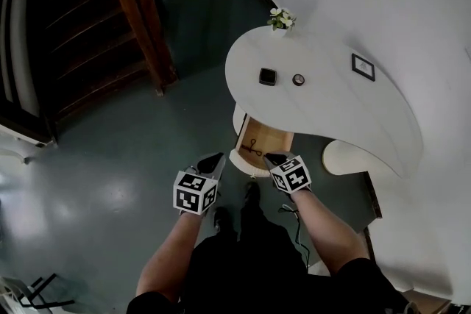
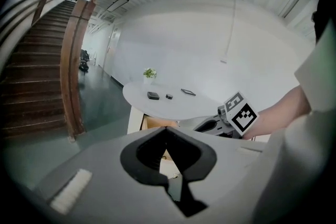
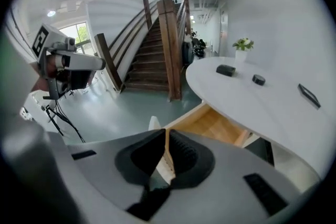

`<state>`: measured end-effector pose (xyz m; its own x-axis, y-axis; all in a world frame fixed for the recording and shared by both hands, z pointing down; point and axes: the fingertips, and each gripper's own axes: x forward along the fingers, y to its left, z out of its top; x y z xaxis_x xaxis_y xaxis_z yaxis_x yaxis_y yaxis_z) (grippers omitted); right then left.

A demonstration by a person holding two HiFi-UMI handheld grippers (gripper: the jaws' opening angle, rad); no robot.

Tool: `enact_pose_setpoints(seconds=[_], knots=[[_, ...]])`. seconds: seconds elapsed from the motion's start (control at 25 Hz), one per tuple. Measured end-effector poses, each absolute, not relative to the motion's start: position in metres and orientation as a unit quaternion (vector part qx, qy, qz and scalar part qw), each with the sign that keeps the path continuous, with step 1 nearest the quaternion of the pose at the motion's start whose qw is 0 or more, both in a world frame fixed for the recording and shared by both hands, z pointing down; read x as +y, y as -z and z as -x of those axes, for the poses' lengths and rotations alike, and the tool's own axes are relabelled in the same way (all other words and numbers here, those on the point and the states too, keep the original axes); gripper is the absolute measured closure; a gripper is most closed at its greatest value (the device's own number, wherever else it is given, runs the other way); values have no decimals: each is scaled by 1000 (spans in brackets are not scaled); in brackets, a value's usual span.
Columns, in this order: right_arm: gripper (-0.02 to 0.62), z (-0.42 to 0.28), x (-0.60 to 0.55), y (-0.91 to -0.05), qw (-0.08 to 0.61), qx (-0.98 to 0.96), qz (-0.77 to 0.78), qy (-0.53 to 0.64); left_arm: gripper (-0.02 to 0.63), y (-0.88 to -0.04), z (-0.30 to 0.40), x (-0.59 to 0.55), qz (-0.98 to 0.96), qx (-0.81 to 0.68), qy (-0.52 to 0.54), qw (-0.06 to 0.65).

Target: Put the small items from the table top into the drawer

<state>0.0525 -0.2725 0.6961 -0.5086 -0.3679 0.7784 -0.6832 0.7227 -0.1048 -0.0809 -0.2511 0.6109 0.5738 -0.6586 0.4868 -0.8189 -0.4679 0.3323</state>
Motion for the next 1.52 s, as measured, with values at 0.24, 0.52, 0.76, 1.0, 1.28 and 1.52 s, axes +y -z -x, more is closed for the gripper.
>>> enact_pose_setpoints(seconds=[0.24, 0.52, 0.76, 1.0, 1.28, 1.52], knots=[[566, -54, -251, -671, 367, -841, -338, -207, 595, -593, 84, -237, -856, -423, -143, 260], [566, -66, -238, -639, 325, -849, -364, -203, 595, -574, 76, -230, -862, -420, -141, 248], [566, -90, -241, -620, 288, -862, -367, -197, 595, -562, 53, -239, -861, -426, -142, 237], [566, -136, -248, -598, 242, -874, -367, -207, 595, -549, 13, -246, -856, -438, -146, 232], [581, -189, -262, -560, 185, -892, -366, -192, 595, -526, -20, -255, -840, -477, -141, 217], [583, -219, -267, -531, 149, -909, -349, -172, 595, -507, -46, -253, -833, -500, -158, 177]])
